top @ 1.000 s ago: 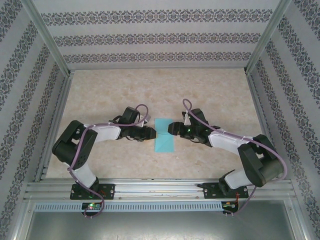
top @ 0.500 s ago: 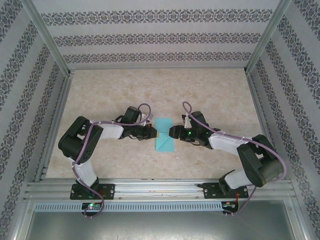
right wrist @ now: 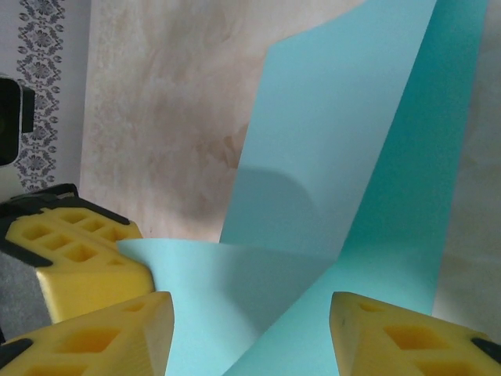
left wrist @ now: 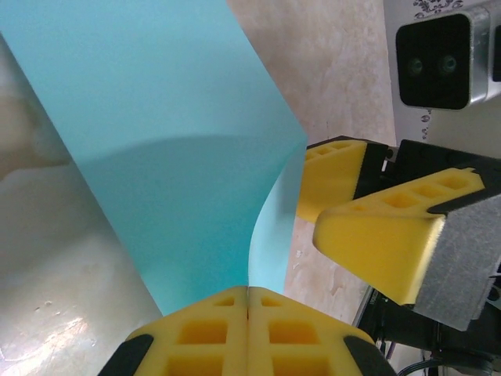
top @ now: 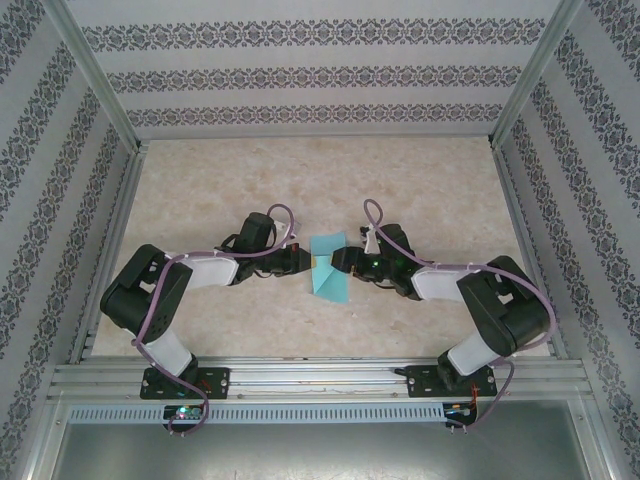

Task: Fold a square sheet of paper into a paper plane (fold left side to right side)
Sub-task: Turn over the paper at the center of the table.

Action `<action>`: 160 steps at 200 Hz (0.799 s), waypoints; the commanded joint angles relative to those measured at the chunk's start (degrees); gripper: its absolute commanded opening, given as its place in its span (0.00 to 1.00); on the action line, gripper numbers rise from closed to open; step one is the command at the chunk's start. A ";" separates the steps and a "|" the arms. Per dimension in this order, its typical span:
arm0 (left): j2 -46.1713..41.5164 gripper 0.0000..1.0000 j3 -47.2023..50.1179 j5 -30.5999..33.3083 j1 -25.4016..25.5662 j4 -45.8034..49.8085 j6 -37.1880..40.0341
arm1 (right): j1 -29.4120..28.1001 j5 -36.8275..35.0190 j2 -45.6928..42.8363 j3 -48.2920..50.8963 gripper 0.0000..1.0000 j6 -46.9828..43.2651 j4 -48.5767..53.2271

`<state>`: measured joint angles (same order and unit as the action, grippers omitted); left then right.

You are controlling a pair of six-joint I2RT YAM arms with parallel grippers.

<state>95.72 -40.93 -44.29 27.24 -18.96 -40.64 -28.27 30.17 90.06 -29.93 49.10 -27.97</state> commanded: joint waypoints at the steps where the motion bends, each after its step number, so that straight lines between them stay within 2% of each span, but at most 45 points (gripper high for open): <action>1: -0.45 0.00 0.78 0.78 -0.39 -3.06 -0.72 | -0.89 1.51 2.65 -1.58 0.54 1.77 -5.87; 28: -0.10 0.00 0.91 1.06 -0.41 -2.58 -0.53 | -1.86 2.05 5.70 -2.73 0.49 2.81 -8.07; 64: -0.08 0.00 0.83 2.28 -0.42 -0.64 0.43 | -2.45 2.33 7.58 -2.95 0.32 3.93 -10.09; 107: -3.03 0.17 1.03 4.85 -0.78 2.88 2.29 | -2.23 1.64 7.15 -2.33 0.11 4.06 -10.09; 125: -5.70 0.27 1.61 5.67 -1.72 3.78 2.39 | -1.89 1.56 6.67 -2.23 0.05 3.81 -10.09; 160: -14.32 0.43 2.92 7.48 -4.18 7.27 3.44 | -0.61 1.29 3.90 -2.09 0.00 2.29 -9.91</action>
<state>87.66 -38.76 -38.89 25.08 -15.42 -39.05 -30.06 31.79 96.82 -31.88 53.58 -36.47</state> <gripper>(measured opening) 0.377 0.065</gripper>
